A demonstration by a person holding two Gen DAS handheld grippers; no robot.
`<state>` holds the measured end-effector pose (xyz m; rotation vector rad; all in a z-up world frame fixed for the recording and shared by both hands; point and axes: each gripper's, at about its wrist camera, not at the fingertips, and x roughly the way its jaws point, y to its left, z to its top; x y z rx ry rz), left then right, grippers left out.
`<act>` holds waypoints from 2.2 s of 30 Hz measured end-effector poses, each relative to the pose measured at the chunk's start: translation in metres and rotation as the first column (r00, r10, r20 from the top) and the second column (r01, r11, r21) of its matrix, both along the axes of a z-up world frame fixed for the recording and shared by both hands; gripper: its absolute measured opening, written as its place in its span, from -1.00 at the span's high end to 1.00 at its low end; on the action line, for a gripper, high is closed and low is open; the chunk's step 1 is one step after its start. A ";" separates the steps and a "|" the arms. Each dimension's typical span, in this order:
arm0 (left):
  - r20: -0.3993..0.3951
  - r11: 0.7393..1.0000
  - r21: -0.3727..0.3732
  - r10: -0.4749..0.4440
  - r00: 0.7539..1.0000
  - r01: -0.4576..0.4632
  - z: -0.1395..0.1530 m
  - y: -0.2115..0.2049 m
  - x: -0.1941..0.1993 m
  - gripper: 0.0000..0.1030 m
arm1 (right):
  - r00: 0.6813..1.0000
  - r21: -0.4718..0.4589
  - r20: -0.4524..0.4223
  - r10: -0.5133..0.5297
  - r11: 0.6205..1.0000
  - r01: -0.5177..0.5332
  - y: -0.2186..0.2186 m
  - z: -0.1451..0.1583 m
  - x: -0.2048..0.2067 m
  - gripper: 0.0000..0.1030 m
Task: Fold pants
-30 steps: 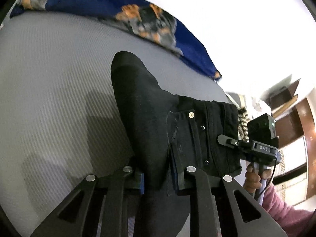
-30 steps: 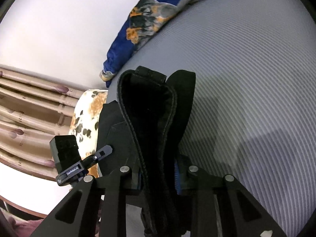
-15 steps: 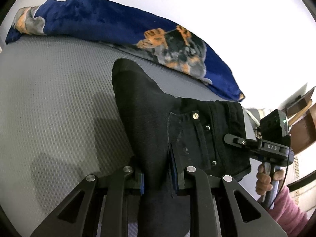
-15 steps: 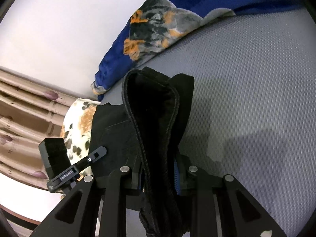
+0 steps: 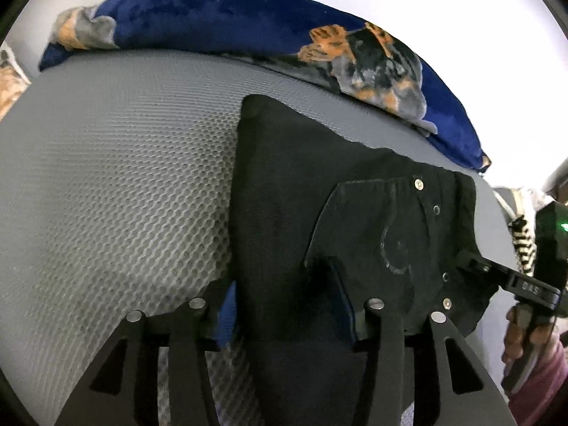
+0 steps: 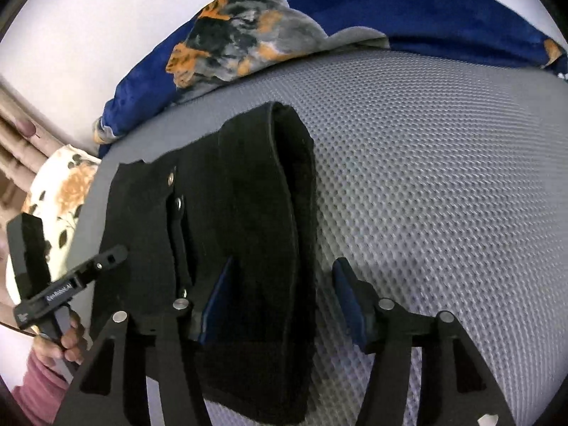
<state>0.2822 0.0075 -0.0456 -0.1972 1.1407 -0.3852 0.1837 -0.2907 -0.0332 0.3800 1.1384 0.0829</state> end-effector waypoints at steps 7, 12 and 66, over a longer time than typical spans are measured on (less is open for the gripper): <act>0.067 0.974 0.207 0.080 0.995 -0.092 0.024 0.003 -0.039 0.03 | 0.997 -0.210 0.078 -0.015 0.977 0.031 0.025 0.032 -0.028 -0.11; 0.124 0.929 0.346 0.092 0.988 -0.130 0.044 -0.001 -0.070 0.03 | 0.992 -0.322 0.123 0.007 0.946 0.033 0.047 0.053 -0.052 -0.12; 0.200 0.900 0.369 0.168 0.965 -0.233 0.098 -0.004 -0.215 -0.24 | 0.965 -0.356 0.260 0.045 0.933 0.053 0.122 0.103 -0.169 -0.68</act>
